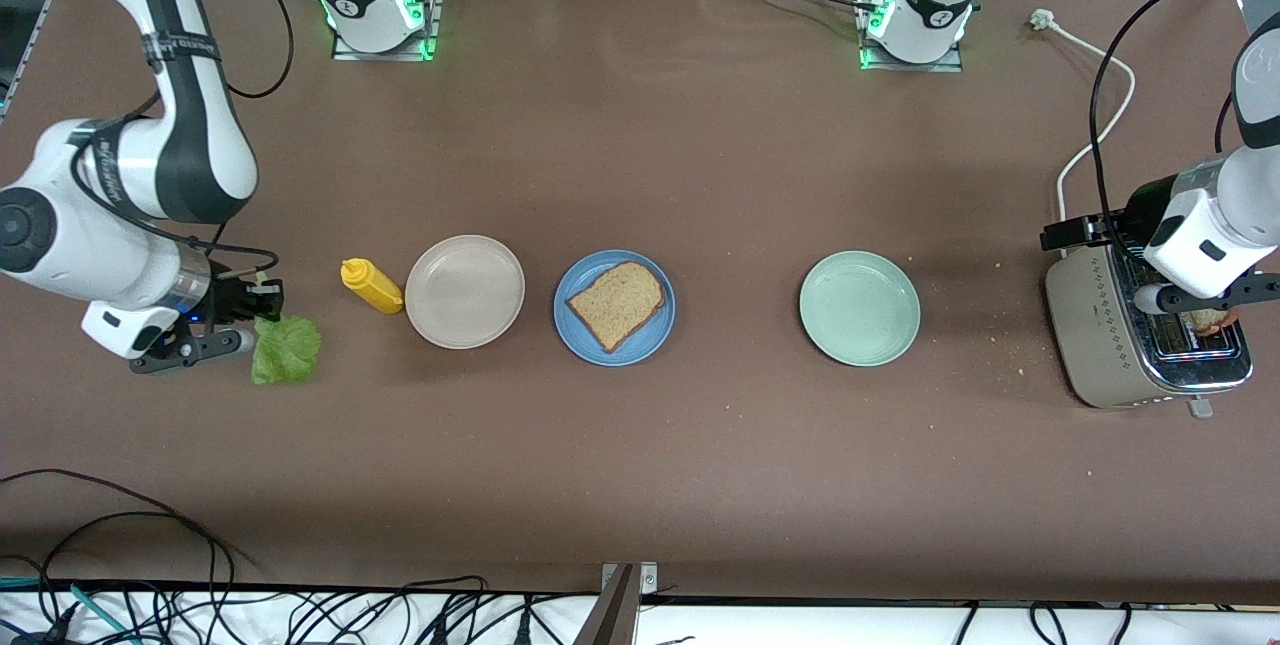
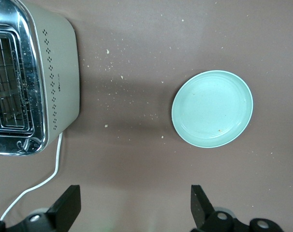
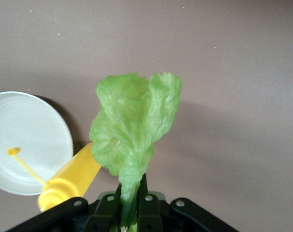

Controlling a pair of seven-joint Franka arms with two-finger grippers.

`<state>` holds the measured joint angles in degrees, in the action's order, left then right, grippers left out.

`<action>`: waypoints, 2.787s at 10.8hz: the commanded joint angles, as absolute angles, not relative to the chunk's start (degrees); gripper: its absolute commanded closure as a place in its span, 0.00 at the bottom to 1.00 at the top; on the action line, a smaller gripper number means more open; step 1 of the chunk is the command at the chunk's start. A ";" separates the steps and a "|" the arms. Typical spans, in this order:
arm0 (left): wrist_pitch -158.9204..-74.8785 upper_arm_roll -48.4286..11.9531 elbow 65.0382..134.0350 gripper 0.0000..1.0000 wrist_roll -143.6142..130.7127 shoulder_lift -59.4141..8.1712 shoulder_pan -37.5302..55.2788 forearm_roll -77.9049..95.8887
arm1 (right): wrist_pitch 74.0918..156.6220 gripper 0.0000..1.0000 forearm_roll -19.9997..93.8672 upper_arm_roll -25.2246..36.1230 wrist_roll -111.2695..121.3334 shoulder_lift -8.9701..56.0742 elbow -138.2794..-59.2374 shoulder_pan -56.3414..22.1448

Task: Make sandwich in blue plate with both arms
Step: 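Lift the lettuce and carry it over the blue plate, then lower the lettuce onto the bread and open the right gripper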

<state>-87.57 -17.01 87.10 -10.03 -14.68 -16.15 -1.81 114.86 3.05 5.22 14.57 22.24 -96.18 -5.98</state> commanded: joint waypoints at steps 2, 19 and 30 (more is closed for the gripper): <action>-87.28 -17.40 87.10 0.00 -9.05 -14.41 -16.35 -3.43 | 103.56 1.00 4.04 3.69 4.96 21.36 -88.96 -9.21; -87.45 -17.40 87.19 0.00 -9.05 -14.68 -16.26 -3.43 | 112.14 1.00 7.82 4.04 -60.82 49.12 -61.52 -40.25; -87.45 -17.40 87.28 0.00 -9.05 -14.68 -16.17 -3.43 | 116.98 0.13 6.42 4.22 -60.91 55.11 -61.96 -41.40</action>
<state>-87.57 -17.14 87.21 -10.02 -14.81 -16.15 -1.85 117.56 7.40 3.73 -59.92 54.23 -64.33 -40.91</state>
